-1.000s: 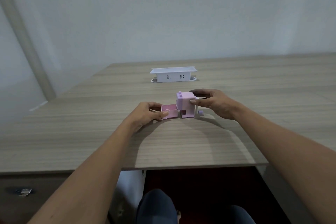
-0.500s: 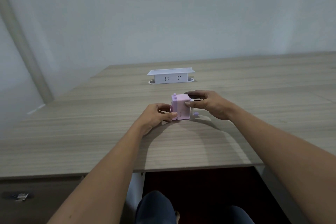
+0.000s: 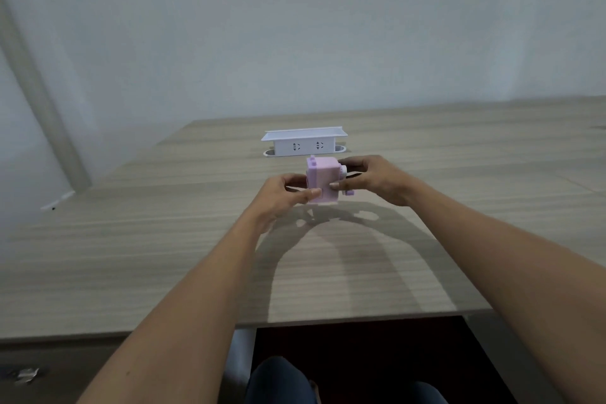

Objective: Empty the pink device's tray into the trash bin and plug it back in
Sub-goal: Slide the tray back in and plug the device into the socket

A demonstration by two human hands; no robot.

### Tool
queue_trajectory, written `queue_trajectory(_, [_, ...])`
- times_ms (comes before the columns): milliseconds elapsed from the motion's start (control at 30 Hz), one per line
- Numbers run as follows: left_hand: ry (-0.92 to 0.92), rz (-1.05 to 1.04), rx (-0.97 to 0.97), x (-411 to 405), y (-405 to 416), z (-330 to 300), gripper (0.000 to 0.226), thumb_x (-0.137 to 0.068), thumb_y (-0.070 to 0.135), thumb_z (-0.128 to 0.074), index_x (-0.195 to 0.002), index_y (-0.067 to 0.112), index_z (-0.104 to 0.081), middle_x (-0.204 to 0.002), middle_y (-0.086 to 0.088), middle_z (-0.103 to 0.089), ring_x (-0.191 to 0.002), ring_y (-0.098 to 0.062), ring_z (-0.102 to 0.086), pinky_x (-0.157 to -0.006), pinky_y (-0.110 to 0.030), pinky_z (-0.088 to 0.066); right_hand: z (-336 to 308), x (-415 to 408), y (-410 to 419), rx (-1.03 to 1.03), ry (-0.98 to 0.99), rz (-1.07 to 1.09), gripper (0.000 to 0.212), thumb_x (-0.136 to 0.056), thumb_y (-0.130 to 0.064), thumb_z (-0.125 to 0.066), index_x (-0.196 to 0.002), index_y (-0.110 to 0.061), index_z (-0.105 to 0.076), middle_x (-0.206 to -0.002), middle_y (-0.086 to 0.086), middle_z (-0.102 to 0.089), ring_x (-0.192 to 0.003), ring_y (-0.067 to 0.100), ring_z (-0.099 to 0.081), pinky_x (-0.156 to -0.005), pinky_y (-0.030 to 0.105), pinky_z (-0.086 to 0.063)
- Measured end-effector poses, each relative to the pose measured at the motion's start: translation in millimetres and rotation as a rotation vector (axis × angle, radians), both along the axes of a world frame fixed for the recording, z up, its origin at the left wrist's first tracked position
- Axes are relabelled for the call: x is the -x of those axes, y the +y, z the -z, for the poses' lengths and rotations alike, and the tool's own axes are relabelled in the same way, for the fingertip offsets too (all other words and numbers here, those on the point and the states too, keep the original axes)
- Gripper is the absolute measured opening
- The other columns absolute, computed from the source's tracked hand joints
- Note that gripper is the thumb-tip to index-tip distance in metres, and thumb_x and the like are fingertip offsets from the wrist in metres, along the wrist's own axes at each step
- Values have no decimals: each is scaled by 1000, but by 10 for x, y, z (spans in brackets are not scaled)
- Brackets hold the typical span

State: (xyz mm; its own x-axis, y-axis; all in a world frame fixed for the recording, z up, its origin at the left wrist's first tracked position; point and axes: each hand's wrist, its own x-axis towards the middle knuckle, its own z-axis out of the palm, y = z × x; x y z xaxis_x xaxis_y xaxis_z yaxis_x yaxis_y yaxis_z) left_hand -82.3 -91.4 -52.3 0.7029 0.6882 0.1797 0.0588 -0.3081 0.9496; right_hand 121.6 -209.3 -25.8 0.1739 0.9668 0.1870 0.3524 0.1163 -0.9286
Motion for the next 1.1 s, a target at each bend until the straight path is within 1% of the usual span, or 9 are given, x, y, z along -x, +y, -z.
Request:
queue_trajectory(167, [-24, -6, -51, -210, 293, -235, 40, -83, 14, -81, -121, 5, -72, -115, -8, -77, -82, -12, -67, -79, -21, -52, -183, -162, 241, -66, 26, 56, 46, -78, -7, -84, -123, -8, -72, -120, 15, -75, -101, 19, -69, -86, 33, -55])
queue_trajectory(333, [5, 9, -90, -491, 678, -373, 39, -83, 20, -81, -120, 10, -73, -116, -3, -77, -89, -15, -67, -88, -28, -51, -269, -406, 574, -100, 23, 86, 43, -78, -12, -85, -119, -9, -74, -120, 13, -75, -99, 17, -68, -80, 28, -53])
queue_trajectory(467, [8, 7, -102, -732, 958, -424, 39, -85, 22, -79, -123, 12, -72, -115, -1, -77, -89, -15, -67, -91, -29, -51, -298, -620, 858, -112, 37, 95, 44, -80, -10, -83, -123, -13, -73, -111, 1, -77, -95, 9, -70, -78, 21, -52])
queue_trajectory(633, [49, 5, -103, -1052, 1315, -405, 39, -87, 25, -77, -124, 13, -71, -109, 5, -76, -87, -9, -68, -95, -26, -51, -197, -961, 1254, -119, 72, 101, 45, -79, -4, -82, -123, -9, -72, -120, 10, -76, -100, 14, -71, -93, 33, -54])
queue_trajectory(767, [73, 10, -83, -1339, 1589, -294, 38, -89, 18, -75, -125, 8, -70, -106, 4, -75, -82, -6, -67, -81, -16, -51, -25, -1213, 1546, -106, 102, 127, 46, -79, -3, -82, -123, -7, -71, -121, 13, -75, -103, 16, -71, -99, 39, -53])
queue_trajectory(833, [98, 17, -76, -1462, 1701, -218, 35, -89, 16, -75, -123, 8, -70, -106, 0, -75, -83, -8, -68, -74, -11, -53, 75, -1323, 1666, -97, 123, 151, 48, -78, -1, -82, -124, -5, -70, -120, 14, -75, -102, 17, -71, -98, 41, -53])
queue_trajectory(900, [111, 15, -57, -1580, 1822, -115, 35, -89, 15, -75, -123, 6, -71, -110, -6, -76, -87, -14, -71, -73, -14, -57, 189, -1418, 1784, -87, 158, 181, 51, -76, 4, -82, -125, -1, -67, -120, 17, -74, -99, 20, -72, -96, 40, -55])
queue_trajectory(1000, [120, -8, 3, -1745, 1958, 33, 34, -90, 12, -73, -123, 1, -69, -105, -12, -75, -81, -17, -69, -65, -17, -57, 338, -1564, 1962, -79, 185, 220, 58, -74, 6, -83, -128, 4, -62, -120, 22, -73, -102, 27, -73, -82, 29, -61])
queue_trajectory(1100, [117, -7, 42, -1866, 2094, 159, 37, -90, 12, -73, -124, 0, -69, -106, -19, -75, -83, -22, -63, -74, -26, -53, 406, -1674, 2099, -59, 206, 229, 60, -73, 6, -84, -128, 3, -60, -116, 22, -74, -108, 33, -73, -82, 29, -62])
